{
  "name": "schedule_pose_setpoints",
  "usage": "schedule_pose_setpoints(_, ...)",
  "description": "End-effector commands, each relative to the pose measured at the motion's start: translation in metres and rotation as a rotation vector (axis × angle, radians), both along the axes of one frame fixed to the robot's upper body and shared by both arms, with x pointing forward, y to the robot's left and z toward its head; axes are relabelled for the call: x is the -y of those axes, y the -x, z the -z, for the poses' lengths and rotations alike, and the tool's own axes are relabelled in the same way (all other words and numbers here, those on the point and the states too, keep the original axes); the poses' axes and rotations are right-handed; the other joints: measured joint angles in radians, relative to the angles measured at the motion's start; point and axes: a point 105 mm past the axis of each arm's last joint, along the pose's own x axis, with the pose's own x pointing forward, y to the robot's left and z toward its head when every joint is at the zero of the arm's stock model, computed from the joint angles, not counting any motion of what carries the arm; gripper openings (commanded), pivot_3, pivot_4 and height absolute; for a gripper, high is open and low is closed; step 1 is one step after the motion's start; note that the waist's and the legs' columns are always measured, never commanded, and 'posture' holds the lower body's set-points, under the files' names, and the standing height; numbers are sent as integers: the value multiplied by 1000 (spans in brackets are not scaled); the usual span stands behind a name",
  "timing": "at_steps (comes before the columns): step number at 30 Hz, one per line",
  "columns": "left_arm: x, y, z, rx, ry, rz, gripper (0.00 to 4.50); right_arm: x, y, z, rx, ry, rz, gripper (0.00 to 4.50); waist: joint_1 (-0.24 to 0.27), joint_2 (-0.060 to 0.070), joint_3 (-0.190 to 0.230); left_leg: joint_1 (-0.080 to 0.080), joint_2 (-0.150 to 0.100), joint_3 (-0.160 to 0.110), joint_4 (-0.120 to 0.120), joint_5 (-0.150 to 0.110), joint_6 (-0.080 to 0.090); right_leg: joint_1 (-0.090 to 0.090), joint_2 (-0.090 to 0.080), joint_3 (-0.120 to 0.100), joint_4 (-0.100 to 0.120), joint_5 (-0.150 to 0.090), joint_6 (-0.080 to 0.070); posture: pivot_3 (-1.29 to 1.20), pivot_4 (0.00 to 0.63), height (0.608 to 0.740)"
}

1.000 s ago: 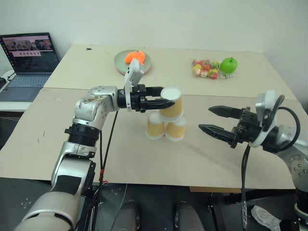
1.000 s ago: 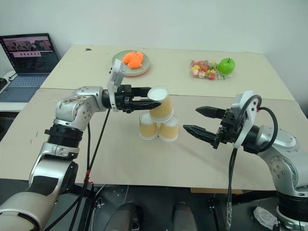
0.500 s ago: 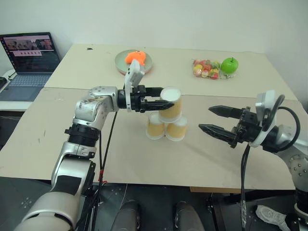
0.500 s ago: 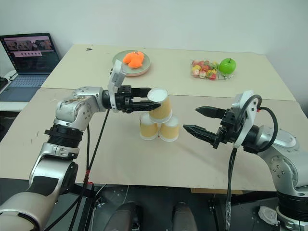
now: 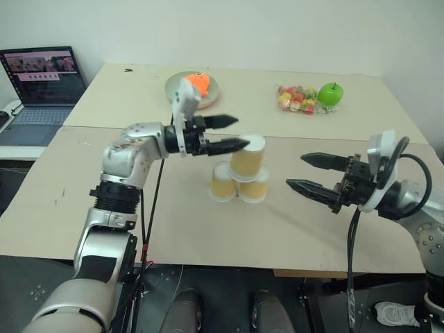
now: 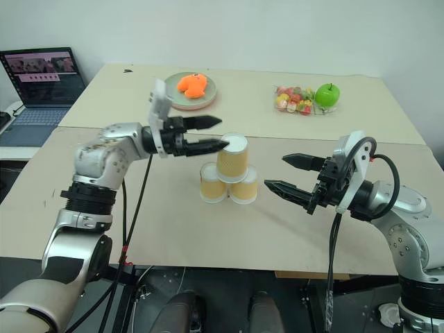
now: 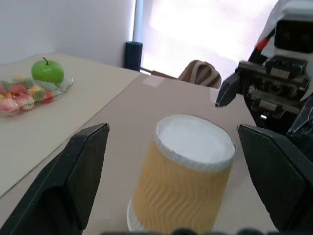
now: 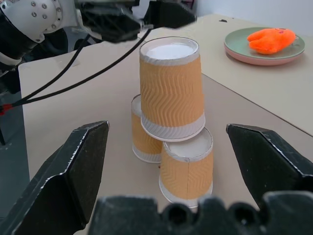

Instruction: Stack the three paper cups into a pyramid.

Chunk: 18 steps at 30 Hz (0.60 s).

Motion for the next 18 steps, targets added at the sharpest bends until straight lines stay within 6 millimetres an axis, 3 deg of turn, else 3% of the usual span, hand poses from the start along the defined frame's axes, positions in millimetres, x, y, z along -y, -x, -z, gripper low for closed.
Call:
schedule_pose_setpoints(1,-24,6,-29,63,96,-110,4460,4,3,-11,58,15,15,4500,-1,0,0,0,0,0,0,0,0,0,0,0,0,0,0,0,150,676)
schedule_pose_setpoints(4,-50,4,-23,4,169,-251,4460,8,3,-9,49,8,39,4500,-3,0,0,1,0,0,0,0,0,1,0,1,0,0,0,0,150,676)
schedule_pose_setpoints(8,-79,-3,2,-92,205,-444,4460,18,-1,-2,28,-4,95,4500,-1,0,0,1,0,0,0,0,-1,1,0,1,1,0,0,0,150,676)
schedule_pose_setpoints(13,-102,-4,54,-140,88,-613,4460,40,-9,31,-66,-25,228,4500,6,0,0,2,0,0,0,0,-1,2,0,0,0,1,0,0,150,676)
schedule_pose_setpoints(18,-124,-4,87,-175,37,-730,4460,69,-19,61,-69,34,439,4500,6,0,0,2,-1,1,0,0,-1,2,0,1,0,1,0,0,150,676)
